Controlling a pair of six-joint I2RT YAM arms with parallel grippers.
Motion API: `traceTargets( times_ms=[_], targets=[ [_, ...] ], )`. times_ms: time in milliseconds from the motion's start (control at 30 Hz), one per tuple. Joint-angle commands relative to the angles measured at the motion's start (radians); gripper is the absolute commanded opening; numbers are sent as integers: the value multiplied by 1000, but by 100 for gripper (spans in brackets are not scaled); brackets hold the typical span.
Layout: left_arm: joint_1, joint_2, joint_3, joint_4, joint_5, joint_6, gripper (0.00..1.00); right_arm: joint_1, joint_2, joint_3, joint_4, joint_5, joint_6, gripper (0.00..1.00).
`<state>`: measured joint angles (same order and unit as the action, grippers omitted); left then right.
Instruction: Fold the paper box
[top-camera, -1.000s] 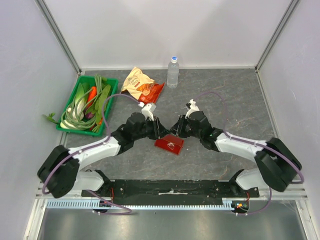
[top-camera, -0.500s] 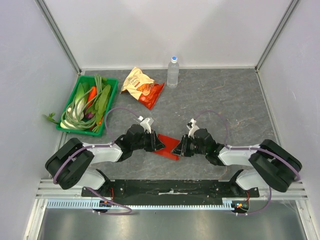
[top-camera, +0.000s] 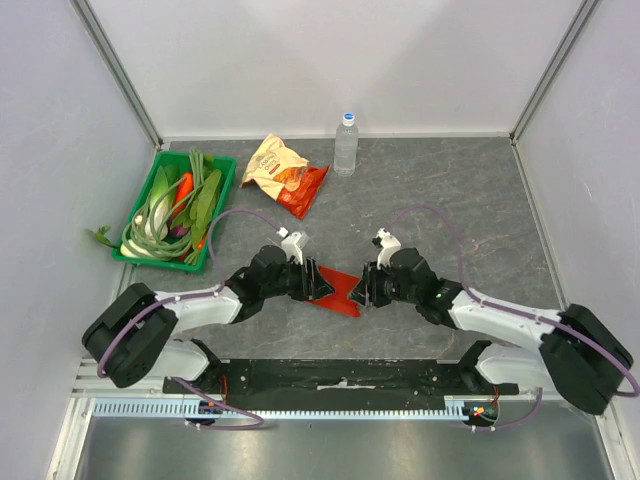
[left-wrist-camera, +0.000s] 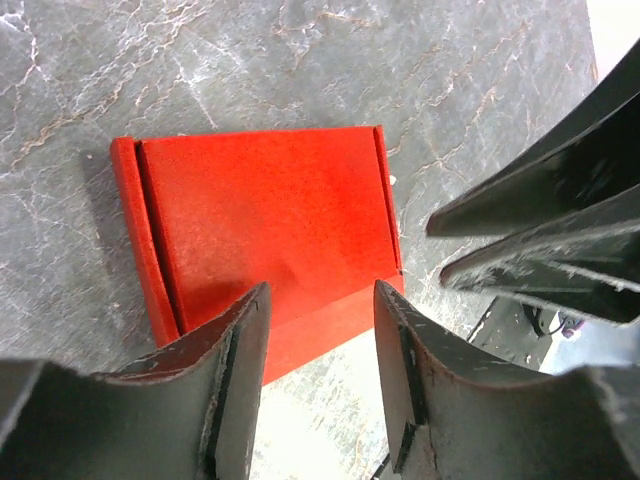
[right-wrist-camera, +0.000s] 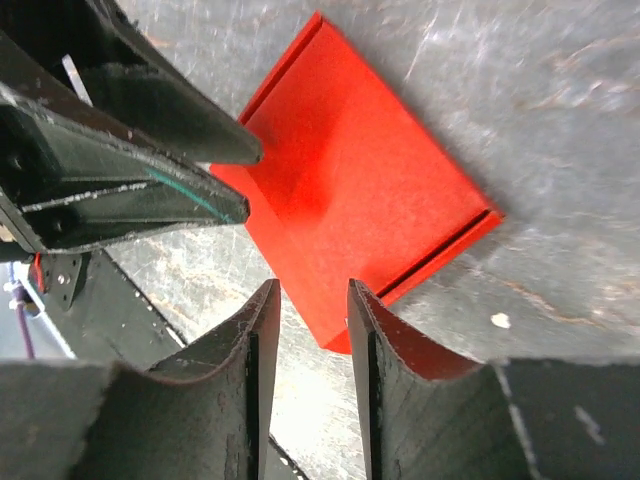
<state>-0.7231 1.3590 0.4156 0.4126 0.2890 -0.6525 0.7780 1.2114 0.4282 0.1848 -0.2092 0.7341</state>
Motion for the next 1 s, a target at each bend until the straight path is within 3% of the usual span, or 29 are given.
traceTargets(
  times_ms=[0,167,233,400,633,967],
  targets=[
    [4,-64,31,-23,32,77,54,-3,-81,79,-268,149,-125,42],
    [8,-173,68,-130,-31,119,63,-55,-6,95,-262,177,-62,62],
    [28,-230,63,-205,-101,128,70,-85,25,84,-196,115,-47,63],
    [161,-207,17,-192,-28,94,80,-118,111,67,-53,10,1,54],
    [183,-26,25,-86,65,31,80,-177,160,-9,58,-67,36,36],
    [183,54,15,4,156,-32,80,-261,166,-117,137,-117,48,24]
  ],
)
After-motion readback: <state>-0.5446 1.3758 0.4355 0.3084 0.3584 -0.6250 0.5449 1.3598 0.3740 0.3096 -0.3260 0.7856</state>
